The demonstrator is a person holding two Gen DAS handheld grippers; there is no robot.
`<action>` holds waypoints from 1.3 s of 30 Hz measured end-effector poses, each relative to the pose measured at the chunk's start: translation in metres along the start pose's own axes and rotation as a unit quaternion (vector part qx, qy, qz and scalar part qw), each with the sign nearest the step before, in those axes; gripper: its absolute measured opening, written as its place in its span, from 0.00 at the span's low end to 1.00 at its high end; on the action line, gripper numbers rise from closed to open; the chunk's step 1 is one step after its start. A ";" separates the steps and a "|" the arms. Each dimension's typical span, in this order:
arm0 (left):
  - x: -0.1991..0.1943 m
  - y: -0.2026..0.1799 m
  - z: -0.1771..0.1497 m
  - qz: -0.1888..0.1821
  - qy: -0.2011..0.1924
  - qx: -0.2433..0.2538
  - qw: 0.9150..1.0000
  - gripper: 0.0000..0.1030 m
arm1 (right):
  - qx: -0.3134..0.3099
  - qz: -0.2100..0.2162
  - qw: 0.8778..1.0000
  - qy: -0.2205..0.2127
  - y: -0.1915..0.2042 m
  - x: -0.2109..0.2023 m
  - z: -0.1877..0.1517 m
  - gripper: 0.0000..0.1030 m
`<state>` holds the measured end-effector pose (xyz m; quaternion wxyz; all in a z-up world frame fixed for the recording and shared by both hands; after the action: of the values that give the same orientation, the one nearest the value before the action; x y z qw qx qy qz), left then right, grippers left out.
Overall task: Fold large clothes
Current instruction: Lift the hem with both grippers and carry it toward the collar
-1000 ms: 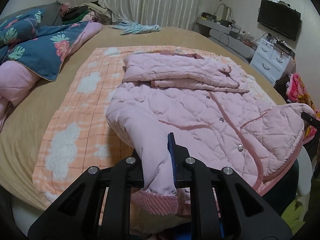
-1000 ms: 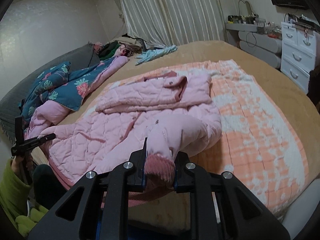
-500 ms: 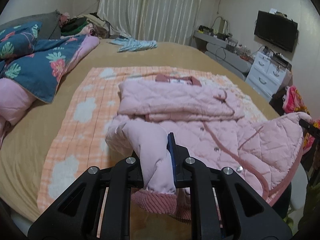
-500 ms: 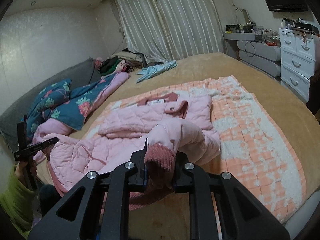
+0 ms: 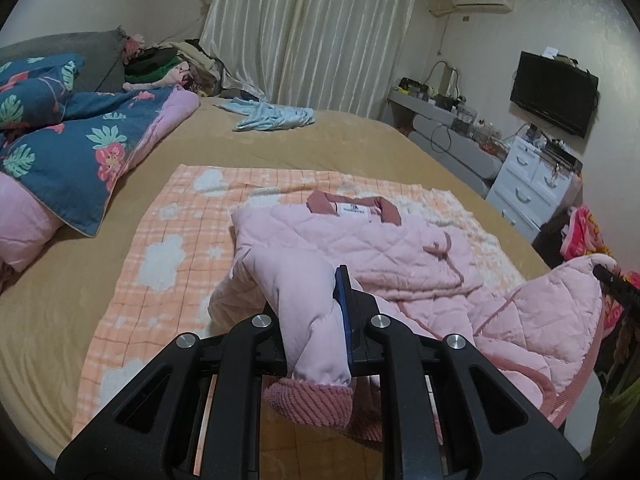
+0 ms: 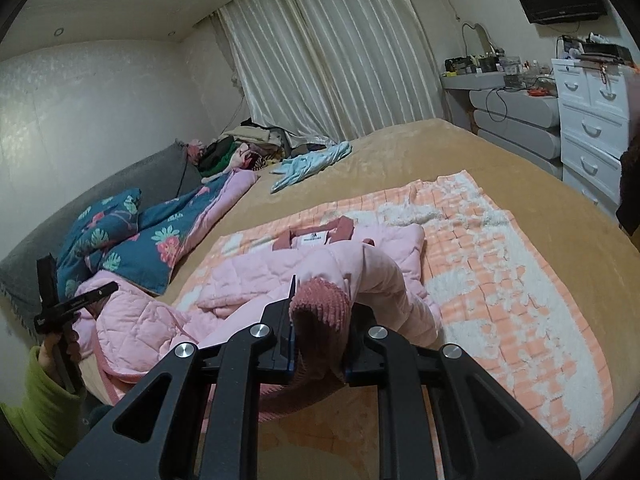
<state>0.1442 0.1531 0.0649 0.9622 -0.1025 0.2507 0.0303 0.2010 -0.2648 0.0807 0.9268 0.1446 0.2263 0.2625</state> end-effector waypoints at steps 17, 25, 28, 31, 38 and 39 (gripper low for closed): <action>0.026 0.009 0.043 0.029 -0.011 -0.012 0.999 0.08 | 0.021 -0.017 1.000 0.010 -0.013 0.038 0.051 0.14; 0.044 0.015 0.057 0.048 -0.012 -0.006 0.999 0.08 | 0.034 -0.030 0.999 0.027 -0.027 0.065 0.065 0.14; 0.052 0.016 0.060 0.054 -0.010 -0.005 0.998 0.08 | 0.065 -0.030 0.997 0.040 -0.039 0.077 0.068 0.14; 0.061 0.019 0.065 0.063 -0.009 -0.001 0.998 0.08 | 0.076 -0.035 0.995 0.046 -0.048 0.087 0.072 0.14; 0.088 0.027 0.073 0.083 0.003 -0.002 0.997 0.08 | 0.081 -0.050 0.993 0.063 -0.059 0.118 0.083 0.14; 0.094 0.029 0.074 0.087 0.006 -0.002 0.996 0.08 | 0.085 -0.051 0.993 0.066 -0.062 0.123 0.085 0.14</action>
<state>0.2583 0.1978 0.0765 0.9541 -0.0820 0.2646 0.1134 0.3627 -0.2601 0.0867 0.9064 0.1935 0.3153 0.2040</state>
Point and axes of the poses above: each gripper's, at about its wrist camera, not at the fingertips, and x roughly the way its jaws point, y to its left, z to its top, the point moved 8 cm from there along x, roughly the way its jaws point, and after that the axes turned 5 degrees about -y, right-handed, at the moved point
